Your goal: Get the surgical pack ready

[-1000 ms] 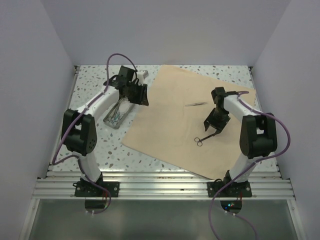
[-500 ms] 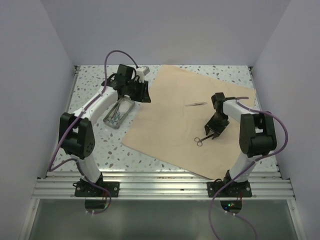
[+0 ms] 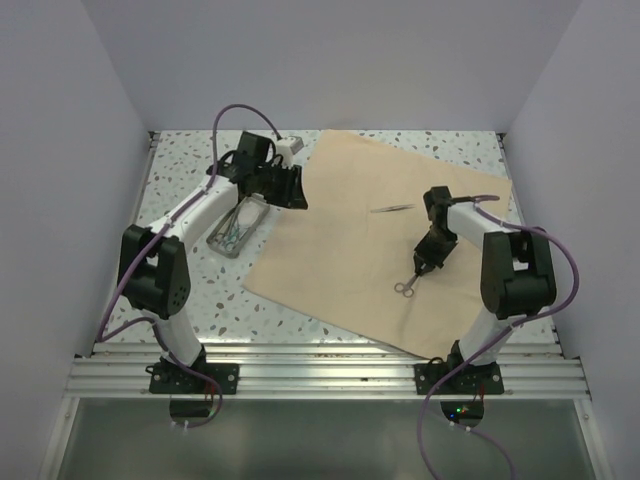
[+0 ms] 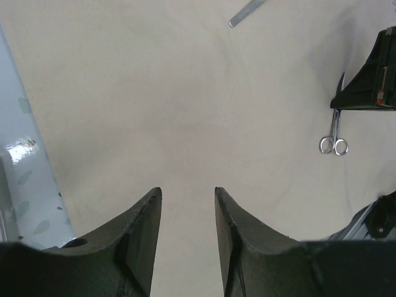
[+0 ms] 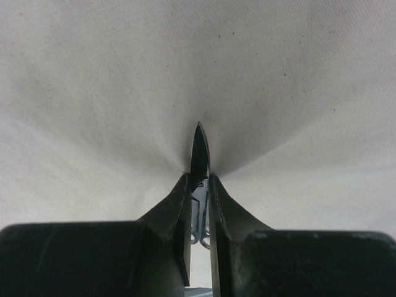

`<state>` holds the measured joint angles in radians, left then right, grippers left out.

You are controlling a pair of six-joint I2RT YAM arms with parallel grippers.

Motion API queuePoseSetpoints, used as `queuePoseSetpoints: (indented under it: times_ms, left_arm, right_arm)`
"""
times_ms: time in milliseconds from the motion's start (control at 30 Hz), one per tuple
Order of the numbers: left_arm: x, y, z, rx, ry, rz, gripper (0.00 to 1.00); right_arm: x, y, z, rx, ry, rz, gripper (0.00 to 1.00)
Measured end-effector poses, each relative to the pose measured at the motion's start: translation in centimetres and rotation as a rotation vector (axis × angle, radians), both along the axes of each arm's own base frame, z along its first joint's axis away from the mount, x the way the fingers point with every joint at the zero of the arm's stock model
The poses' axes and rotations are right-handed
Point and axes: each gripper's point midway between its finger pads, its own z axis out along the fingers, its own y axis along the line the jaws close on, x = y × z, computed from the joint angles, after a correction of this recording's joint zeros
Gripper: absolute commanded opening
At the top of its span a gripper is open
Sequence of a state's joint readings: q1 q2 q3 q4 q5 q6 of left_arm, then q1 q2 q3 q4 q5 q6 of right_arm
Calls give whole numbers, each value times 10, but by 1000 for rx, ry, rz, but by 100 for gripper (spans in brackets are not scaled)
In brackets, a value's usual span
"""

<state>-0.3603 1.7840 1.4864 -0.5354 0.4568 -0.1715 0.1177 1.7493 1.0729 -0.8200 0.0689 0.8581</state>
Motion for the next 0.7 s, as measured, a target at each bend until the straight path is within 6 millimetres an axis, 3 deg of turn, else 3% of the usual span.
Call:
queuePoseSetpoints:
  times_ms: [167,367,467,700]
  left_arm:
    - [-11,-13,-6,-75,48,-26,47]
    - [-14,-33,9,-189,56,-65,48]
    - [-18,-48,18,-275,66,-95,49]
    - [-45,-84,26,-470,159,-184,49]
  right_arm:
    - [6,1,22,-4,-37,38,0]
    - [43,23,87,7,-236,159,0]
    - [53,47,109,61,-311,242,0]
    - [67,133,144,247,-461,472,0]
